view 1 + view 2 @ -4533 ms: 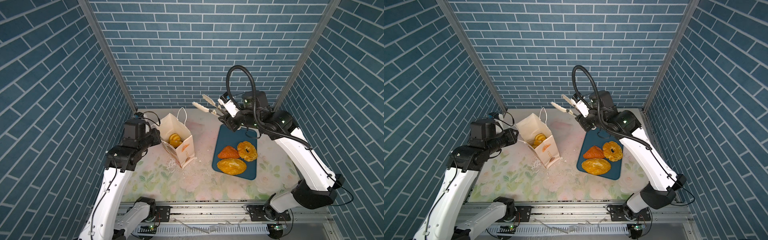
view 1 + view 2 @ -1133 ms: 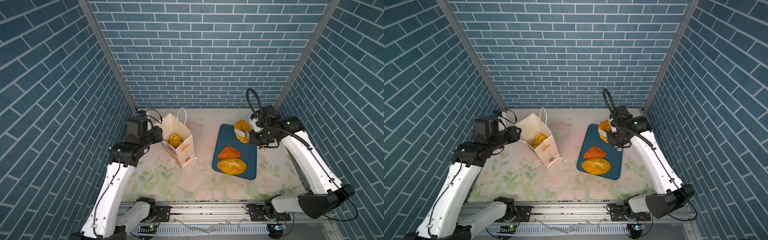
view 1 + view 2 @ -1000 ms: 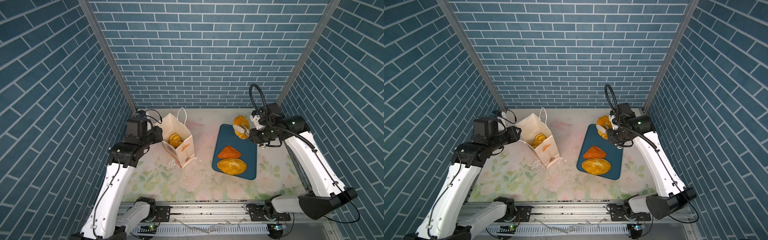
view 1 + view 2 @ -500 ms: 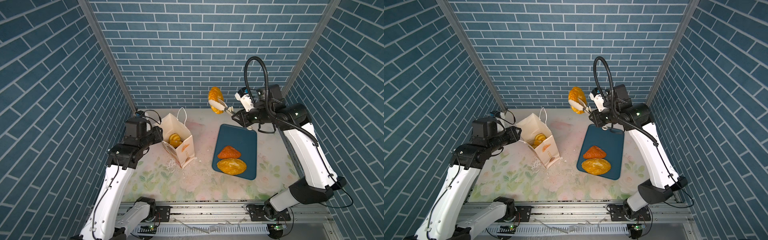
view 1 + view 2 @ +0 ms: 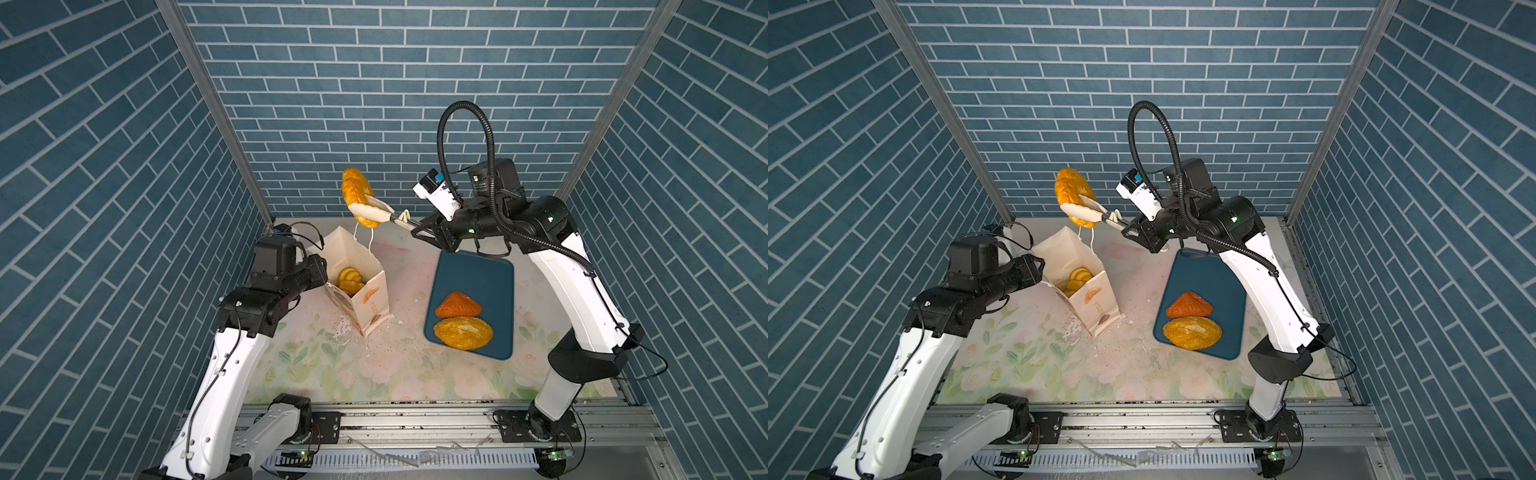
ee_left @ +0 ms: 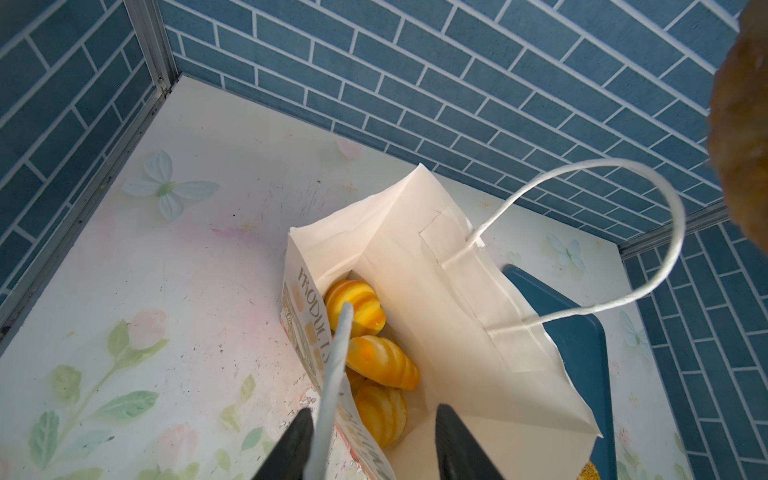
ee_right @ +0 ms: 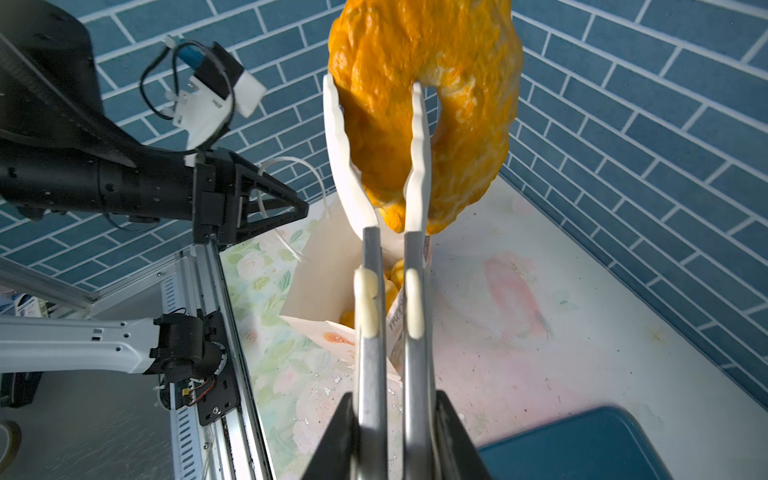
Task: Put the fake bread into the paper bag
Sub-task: 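Lift the yellow ring bun in the tongs and carry it over the bag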
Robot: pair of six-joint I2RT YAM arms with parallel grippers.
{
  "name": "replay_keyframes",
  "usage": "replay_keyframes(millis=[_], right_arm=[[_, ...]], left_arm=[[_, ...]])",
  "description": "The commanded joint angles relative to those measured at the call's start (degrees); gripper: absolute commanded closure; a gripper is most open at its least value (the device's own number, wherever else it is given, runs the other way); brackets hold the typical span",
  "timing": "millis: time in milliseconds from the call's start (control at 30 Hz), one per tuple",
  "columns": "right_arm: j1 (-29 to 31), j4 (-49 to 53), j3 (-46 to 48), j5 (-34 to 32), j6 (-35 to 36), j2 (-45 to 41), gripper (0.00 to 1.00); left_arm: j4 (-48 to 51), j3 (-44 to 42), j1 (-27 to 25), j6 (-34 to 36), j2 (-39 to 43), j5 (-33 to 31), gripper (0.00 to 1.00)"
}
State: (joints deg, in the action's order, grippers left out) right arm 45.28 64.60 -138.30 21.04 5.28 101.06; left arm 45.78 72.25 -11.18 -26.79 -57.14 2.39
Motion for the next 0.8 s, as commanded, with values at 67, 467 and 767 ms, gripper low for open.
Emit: replay_keyframes(millis=[67,467,767], right_arm=[[2.49,-6.97,0.58,5.07,3.42,-1.34,0.83],[2.92,-11.88,12.26,9.04,-1.05,-2.28,0.83],[2.96,-12.12,18.06,7.38,-3.16,-1.90,0.82]], left_arm=[[0.26,-1.01,-0.31,0.36,-0.59,-1.40,0.57],[1.68,-1.23,-0.38,0.25,0.24,-2.26,0.75],[1.42,-1.02,-0.37,0.26,-0.09,-1.54,0.79]])
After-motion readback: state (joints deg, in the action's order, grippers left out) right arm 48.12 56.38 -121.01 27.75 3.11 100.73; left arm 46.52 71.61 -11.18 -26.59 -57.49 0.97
